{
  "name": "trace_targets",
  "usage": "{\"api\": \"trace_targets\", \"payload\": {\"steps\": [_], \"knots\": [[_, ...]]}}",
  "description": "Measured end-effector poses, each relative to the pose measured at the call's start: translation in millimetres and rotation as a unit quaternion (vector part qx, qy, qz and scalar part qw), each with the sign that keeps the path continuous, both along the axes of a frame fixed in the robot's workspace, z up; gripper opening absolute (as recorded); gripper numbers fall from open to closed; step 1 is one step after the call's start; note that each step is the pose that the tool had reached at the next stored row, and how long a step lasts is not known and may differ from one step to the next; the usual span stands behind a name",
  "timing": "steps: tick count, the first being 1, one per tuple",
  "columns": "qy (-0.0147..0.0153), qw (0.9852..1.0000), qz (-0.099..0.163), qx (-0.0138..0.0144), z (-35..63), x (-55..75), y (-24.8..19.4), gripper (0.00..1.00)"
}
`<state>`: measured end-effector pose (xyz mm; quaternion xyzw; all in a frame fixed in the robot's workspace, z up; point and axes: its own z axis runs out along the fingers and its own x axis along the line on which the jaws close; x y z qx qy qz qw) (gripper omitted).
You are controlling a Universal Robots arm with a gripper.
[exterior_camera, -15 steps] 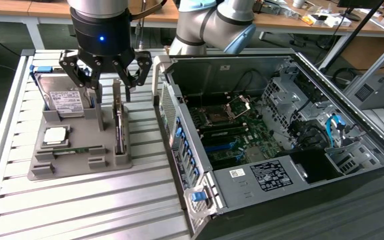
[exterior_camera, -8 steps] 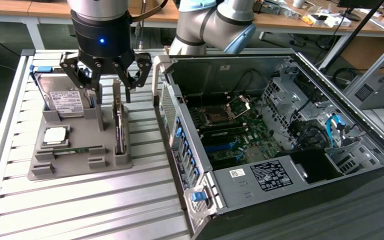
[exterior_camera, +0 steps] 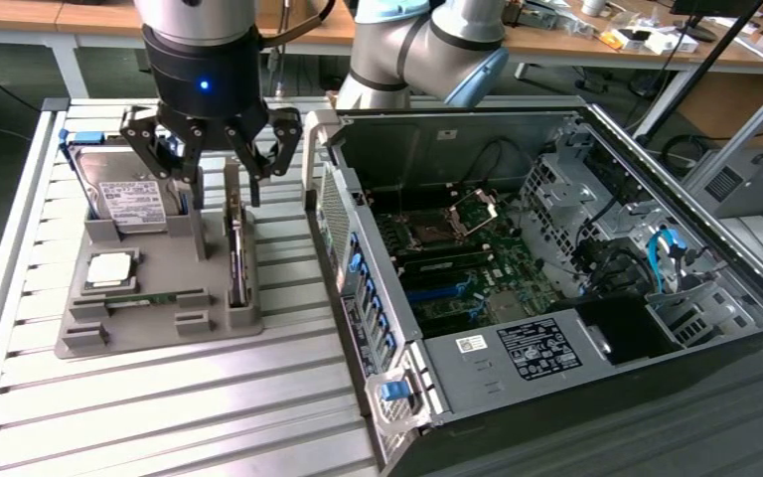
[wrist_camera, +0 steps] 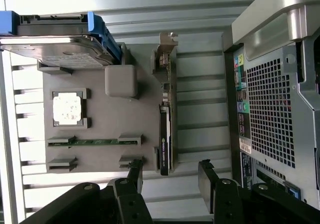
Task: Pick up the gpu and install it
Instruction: 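Pick up the gpu and move the gpu toward the slot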
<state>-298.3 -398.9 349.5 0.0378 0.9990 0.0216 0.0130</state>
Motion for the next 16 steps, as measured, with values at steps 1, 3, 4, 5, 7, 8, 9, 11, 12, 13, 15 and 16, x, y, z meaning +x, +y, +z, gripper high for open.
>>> {"api": "trace_targets", "payload": {"steps": [1, 3, 4, 5, 7, 8, 9, 11, 12, 13, 15, 16], "knots": [[-0.0001, 1.0, 0.0, 0.0, -0.4, 0.1, 0.0, 0.57], [-0.0001, 1.0, 0.0, 0.0, -1.3, 0.2, 0.0, 0.57], [0.0, 1.0, 0.0, 0.0, -1.6, 0.3, 0.0, 0.57], [0.0, 1.0, 0.0, 0.0, -1.9, 0.3, 0.0, 0.57], [0.0, 1.0, 0.0, 0.0, -2.5, 0.4, 0.0, 0.57], [0.0, 1.0, 0.0, 0.0, -2.9, 0.5, 0.0, 0.57], [0.0, 1.0, 0.0, 0.0, -3.3, 0.5, 0.0, 0.57], [0.0, 1.0, 0.0, 0.0, -3.9, 0.6, 0.0, 0.57], [0.0, 1.0, 0.0, 0.0, -4.2, 0.7, 0.0, 0.57], [-0.0001, 1.0, 0.0, 0.0, -4.5, 0.7, 0.0, 0.57], [0.0, 1.0, 0.0, 0.0, -5.1, 0.7, 0.0, 0.57], [0.0, 1.0, 0.0, 0.0, -5.3, 0.8, 0.0, 0.57]]}}
